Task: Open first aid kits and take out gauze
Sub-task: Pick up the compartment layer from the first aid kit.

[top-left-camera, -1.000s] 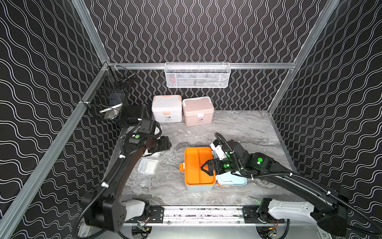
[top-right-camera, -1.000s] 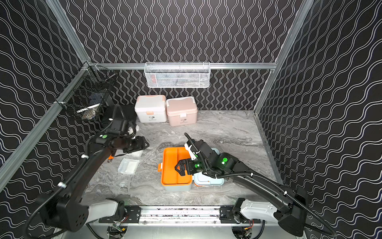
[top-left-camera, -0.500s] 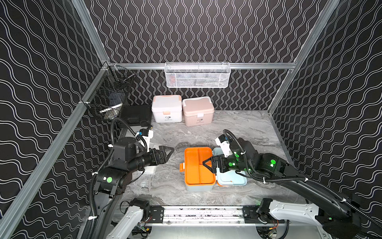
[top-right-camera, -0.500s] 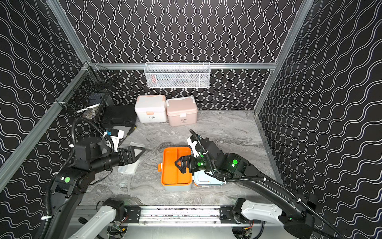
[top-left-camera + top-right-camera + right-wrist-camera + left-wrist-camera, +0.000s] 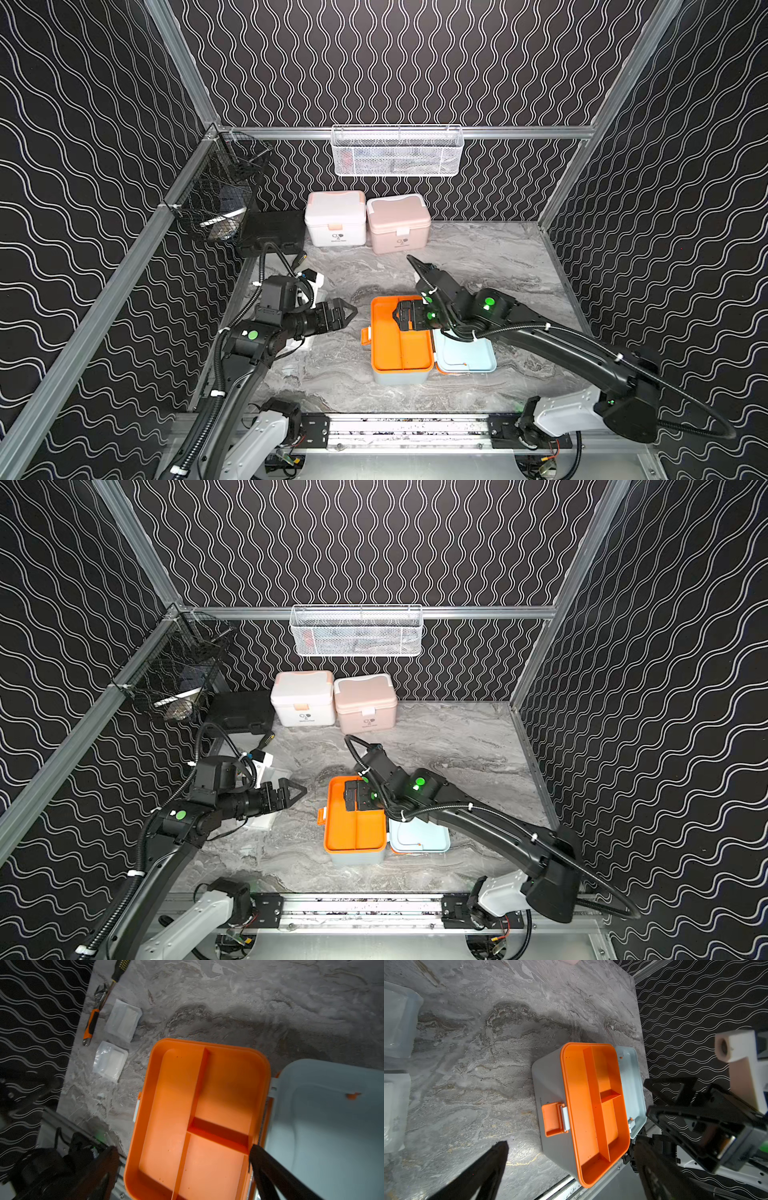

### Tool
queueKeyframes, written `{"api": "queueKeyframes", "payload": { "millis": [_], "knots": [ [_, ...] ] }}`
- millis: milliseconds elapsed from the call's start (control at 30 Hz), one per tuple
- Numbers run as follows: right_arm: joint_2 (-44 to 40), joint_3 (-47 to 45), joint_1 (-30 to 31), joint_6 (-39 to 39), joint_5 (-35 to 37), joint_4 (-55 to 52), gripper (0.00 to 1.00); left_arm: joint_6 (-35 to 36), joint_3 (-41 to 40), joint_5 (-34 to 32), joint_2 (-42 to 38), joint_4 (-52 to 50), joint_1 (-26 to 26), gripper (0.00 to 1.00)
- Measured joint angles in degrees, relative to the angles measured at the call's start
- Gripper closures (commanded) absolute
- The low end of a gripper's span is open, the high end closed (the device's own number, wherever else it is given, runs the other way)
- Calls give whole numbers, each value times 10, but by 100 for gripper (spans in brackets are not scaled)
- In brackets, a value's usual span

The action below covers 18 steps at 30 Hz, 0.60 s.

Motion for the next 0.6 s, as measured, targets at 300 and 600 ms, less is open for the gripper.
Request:
{"api": "queueKeyframes", "payload": {
  "millis": [300,600],
  "knots": [
    [121,75,0,31,63,-52,16,7,-13,4,-14,12,-1,1],
    [204,126,0,60,77,-85,47,13,-17,20,-12,25,-1,1]
  ]
}}
